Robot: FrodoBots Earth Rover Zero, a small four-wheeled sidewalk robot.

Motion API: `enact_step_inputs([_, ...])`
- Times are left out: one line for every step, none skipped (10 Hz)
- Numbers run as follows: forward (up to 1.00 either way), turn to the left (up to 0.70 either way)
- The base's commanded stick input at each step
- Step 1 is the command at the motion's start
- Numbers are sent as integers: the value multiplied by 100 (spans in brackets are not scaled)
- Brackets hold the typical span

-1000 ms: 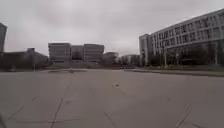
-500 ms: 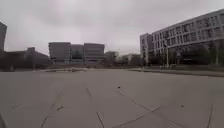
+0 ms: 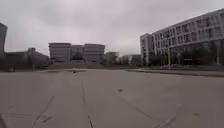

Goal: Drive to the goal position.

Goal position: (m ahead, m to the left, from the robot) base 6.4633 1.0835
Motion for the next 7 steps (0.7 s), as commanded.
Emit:
enact_step_inputs([70, 0])
enact_step_inputs([70, 0])
enact_step_inputs([70, 0])
enact_step_inputs([70, 0])
enact_step_inputs([70, 0])
enact_step_inputs([70, 0])
enact_step_inputs([70, 0])
